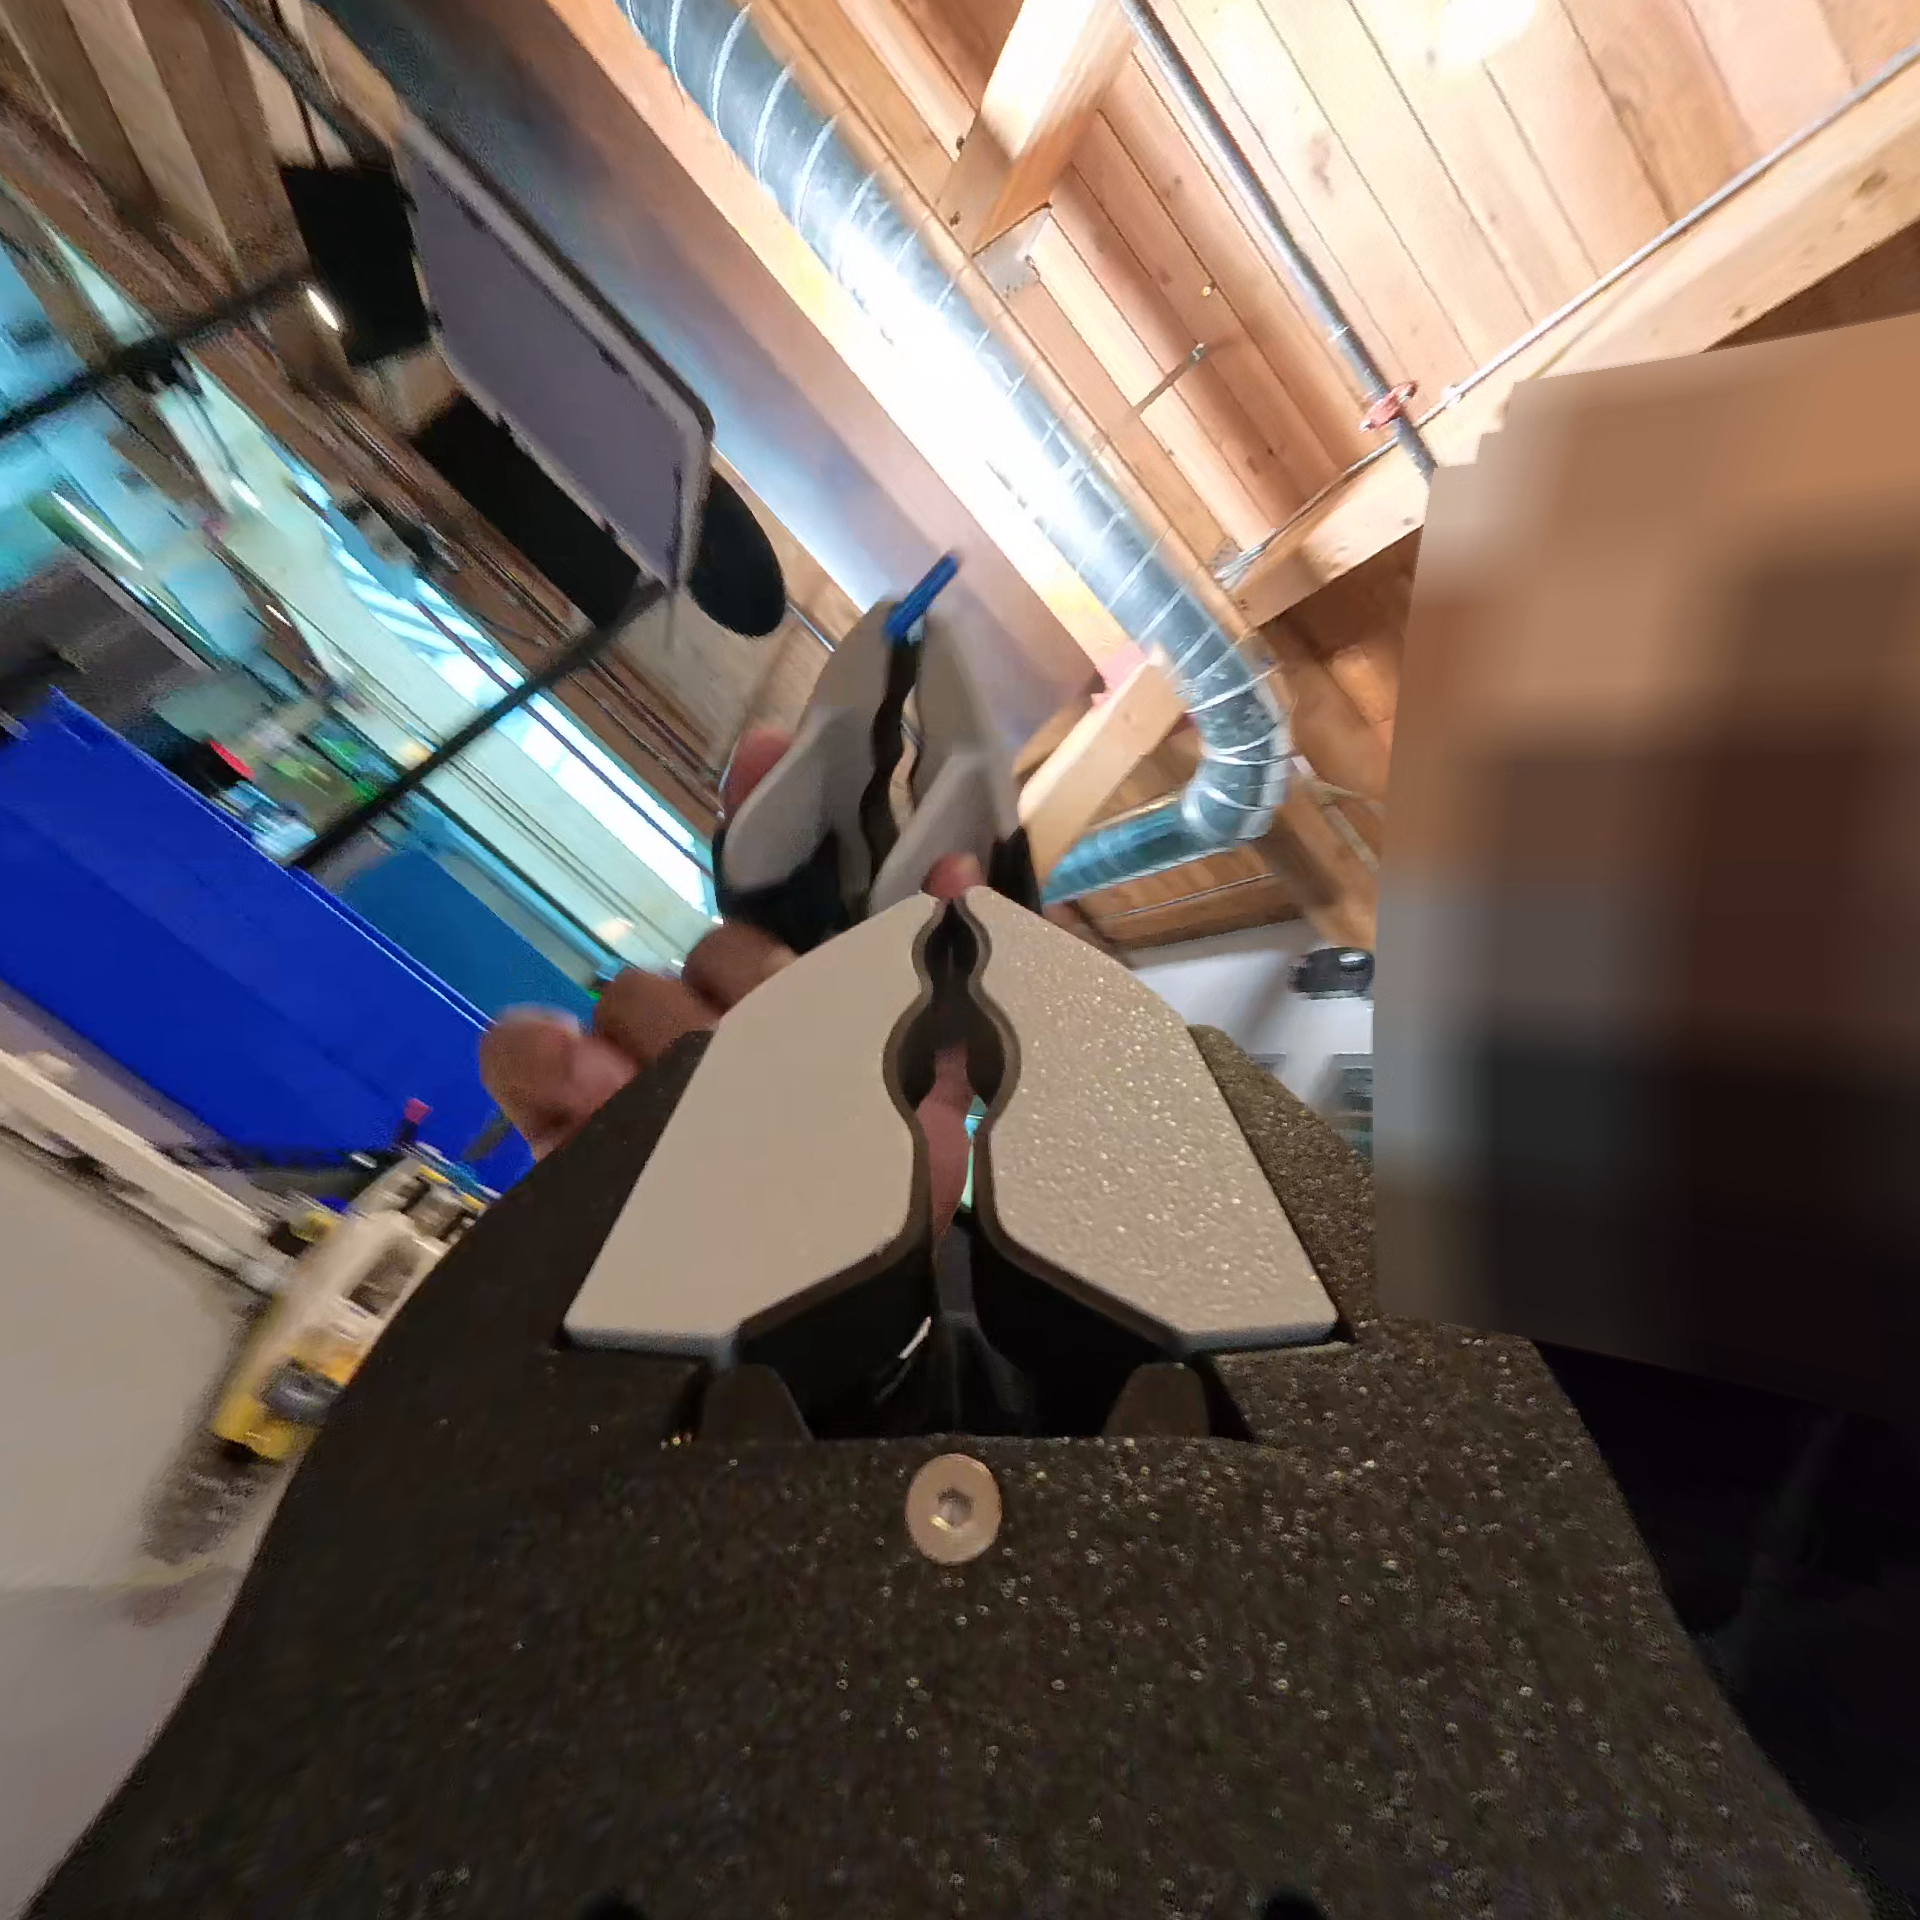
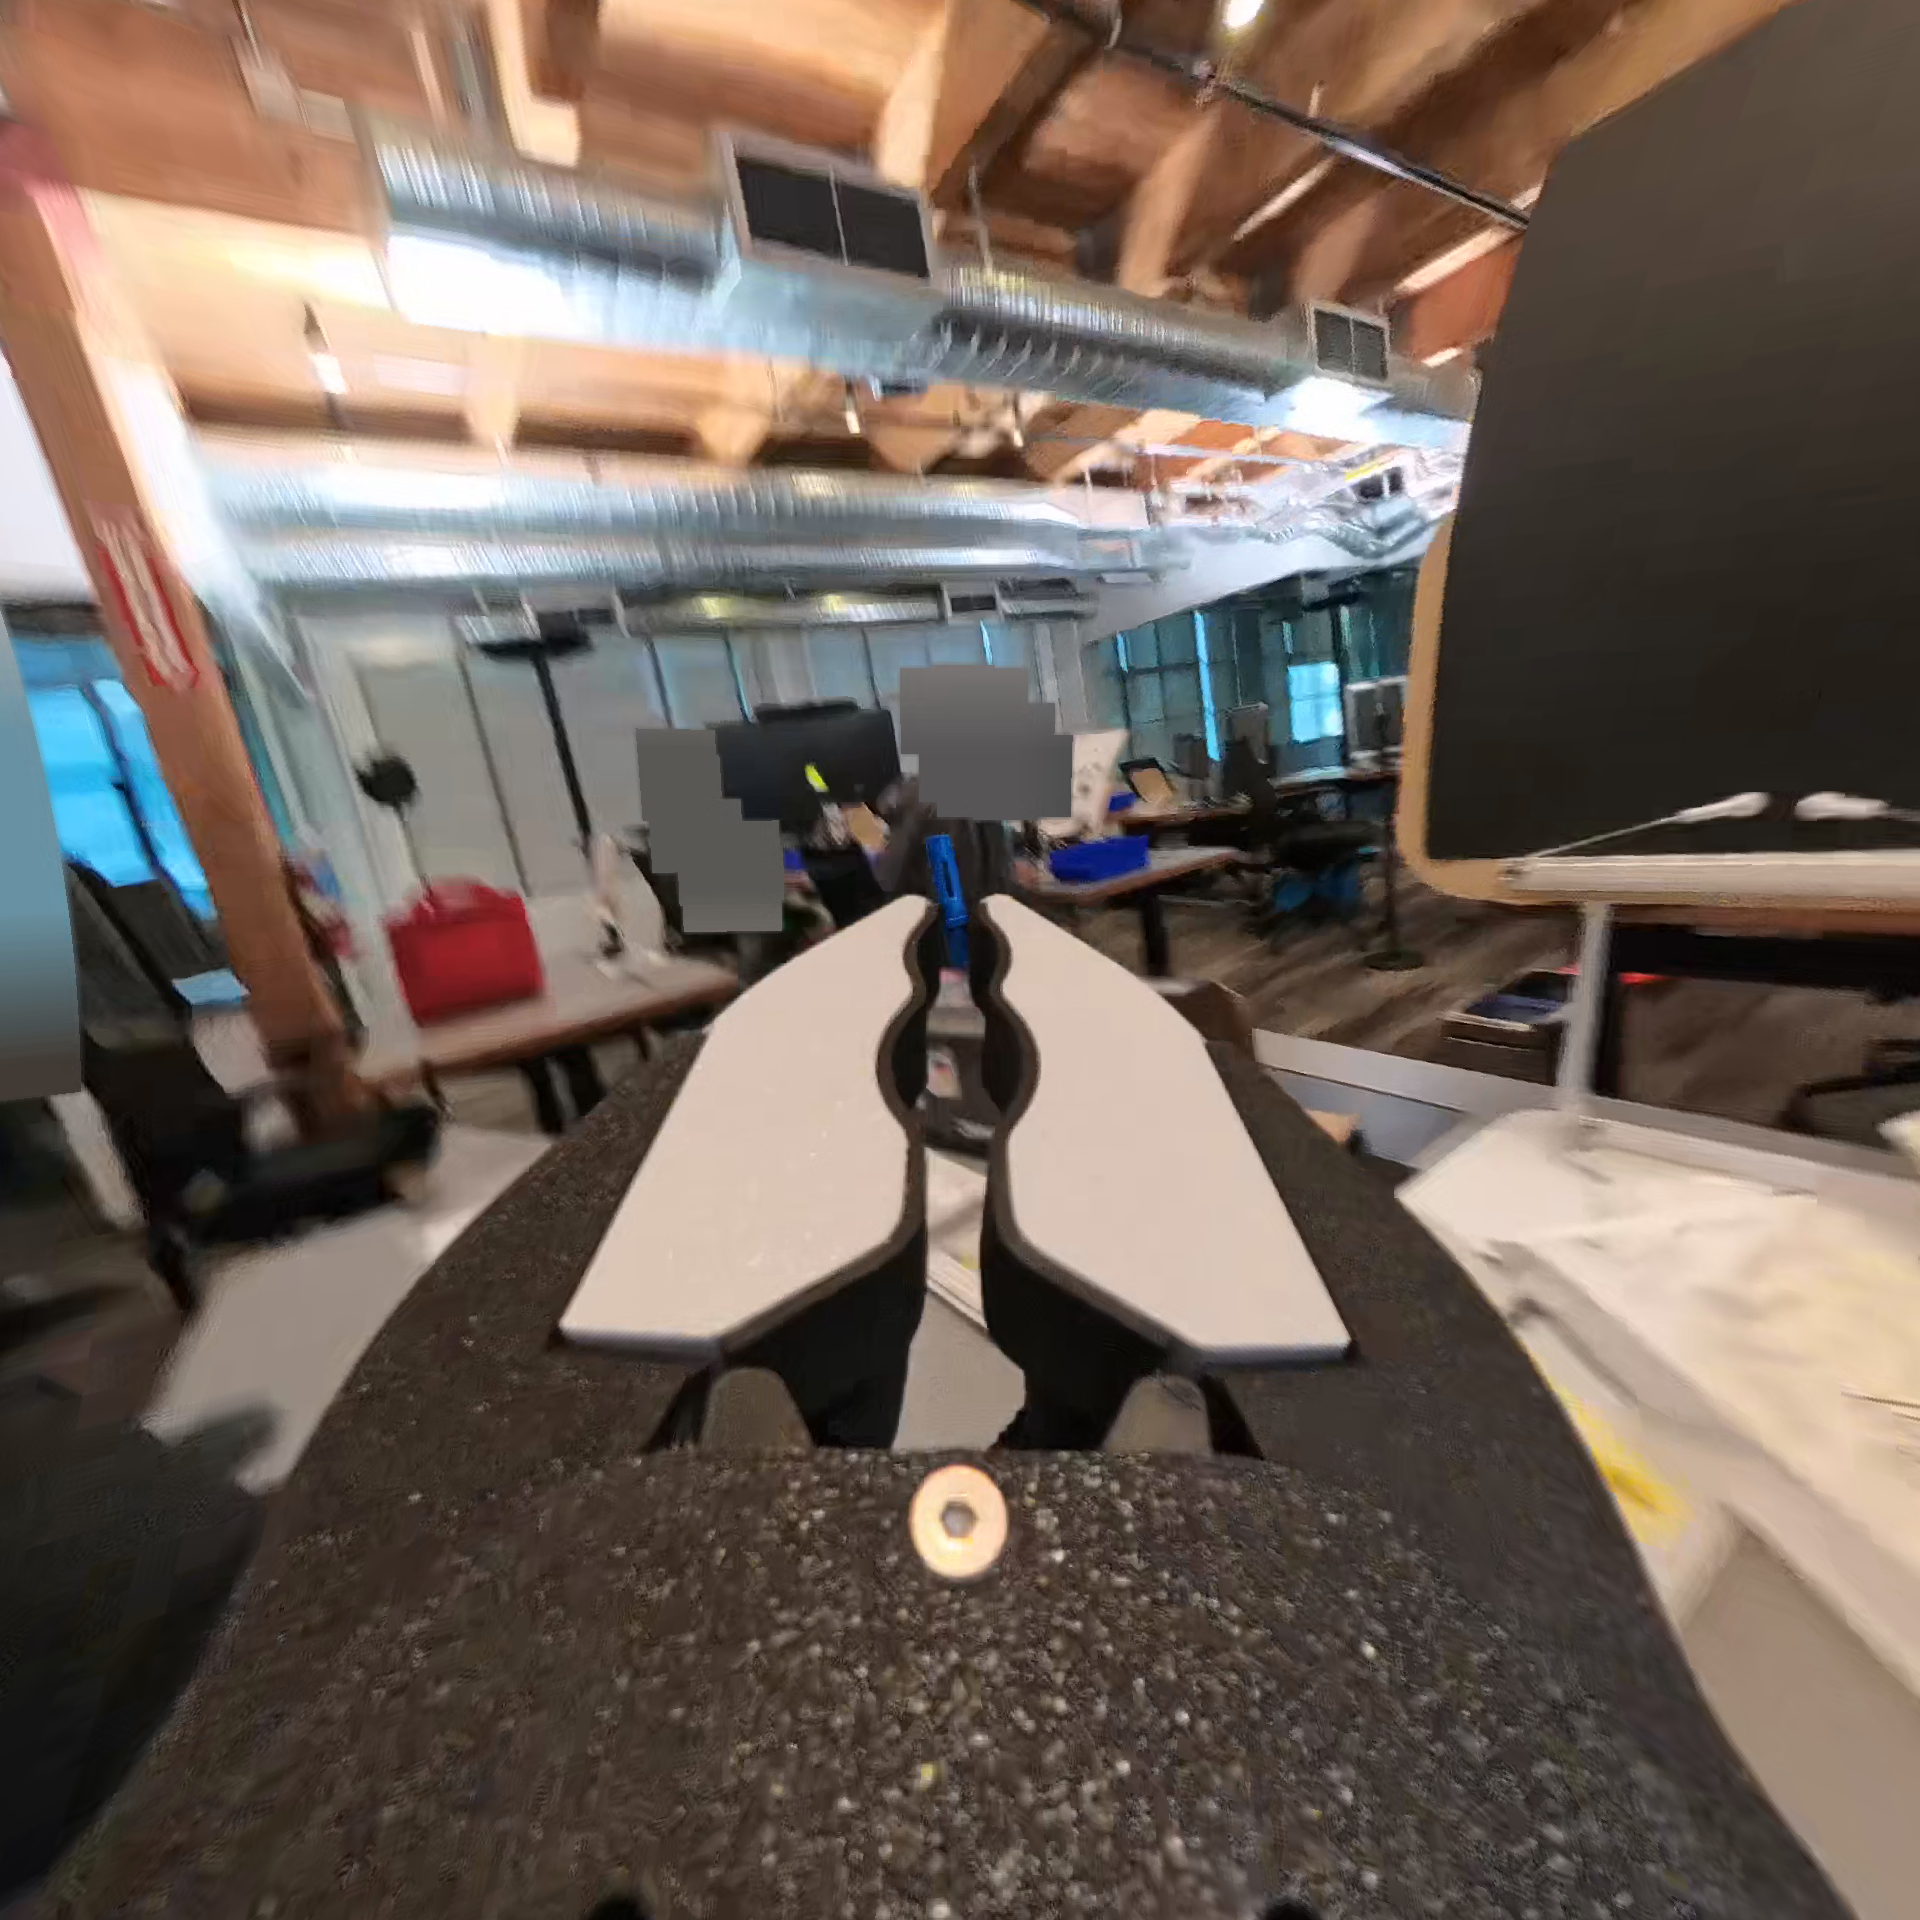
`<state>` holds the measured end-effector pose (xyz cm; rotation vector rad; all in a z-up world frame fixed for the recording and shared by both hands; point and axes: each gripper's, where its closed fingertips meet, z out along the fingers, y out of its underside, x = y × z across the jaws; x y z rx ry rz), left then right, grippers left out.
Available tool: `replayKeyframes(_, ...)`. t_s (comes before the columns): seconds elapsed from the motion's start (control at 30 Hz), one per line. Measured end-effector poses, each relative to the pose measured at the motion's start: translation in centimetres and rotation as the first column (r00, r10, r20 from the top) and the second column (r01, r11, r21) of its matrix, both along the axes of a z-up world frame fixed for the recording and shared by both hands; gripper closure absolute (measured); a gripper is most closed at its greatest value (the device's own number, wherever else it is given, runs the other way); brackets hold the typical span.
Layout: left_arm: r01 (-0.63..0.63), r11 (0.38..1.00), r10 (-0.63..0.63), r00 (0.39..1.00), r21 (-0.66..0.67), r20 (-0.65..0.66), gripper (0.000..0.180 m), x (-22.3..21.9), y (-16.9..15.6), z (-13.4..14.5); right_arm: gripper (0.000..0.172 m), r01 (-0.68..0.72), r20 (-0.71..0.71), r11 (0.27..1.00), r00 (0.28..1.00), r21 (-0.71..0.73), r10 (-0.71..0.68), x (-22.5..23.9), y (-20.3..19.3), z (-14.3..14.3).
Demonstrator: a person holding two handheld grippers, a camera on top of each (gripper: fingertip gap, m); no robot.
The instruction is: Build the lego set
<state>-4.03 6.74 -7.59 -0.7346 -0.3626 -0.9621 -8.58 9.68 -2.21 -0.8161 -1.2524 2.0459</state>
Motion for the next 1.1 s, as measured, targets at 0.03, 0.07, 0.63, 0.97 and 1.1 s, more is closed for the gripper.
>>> replayKeyframes(0.03,-0.079,0.997,0.078,0.996,-0.024,-0.04,0.18,-0.7,-0.5,0.1,0.167,0.016,-0.006,0.997,1.0,0.079,-0.016,-0.1,0.2,-0.8)
replayKeyframes(0.07,-0.159,0.984,0.151,0.983,-0.076,-0.101,0.18,-1.6,-0.8,-0.1,0.167,-0.004,0.009,0.99,1.0,0.139,0.003,0.0,0.0,-1.9)
replayKeyframes(0.63,-0.348,0.716,-0.039,0.846,-0.606,-0.532,0.17,-4.0,0.8,-7.2,0.167,-0.006,0.069,0.58,0.994,0.815,-0.087,-0.1,-1.9,-13.4)
replayKeyframes(0.97,-0.211,0.736,-0.094,0.909,-0.644,-0.405,0.176,-3.3,1.2,-7.8,0.167,0.01,0.027,0.558,0.998,0.83,-0.058,0.5,-2.5,-13.4)
replayKeyframes(1.1,-0.057,0.807,-0.136,0.951,-0.588,-0.279,0.177,-3.1,0.5,-6.9,0.162,-0.057,0.033,0.673,0.998,0.737,0.049,1.3,-3.0,-12.1)
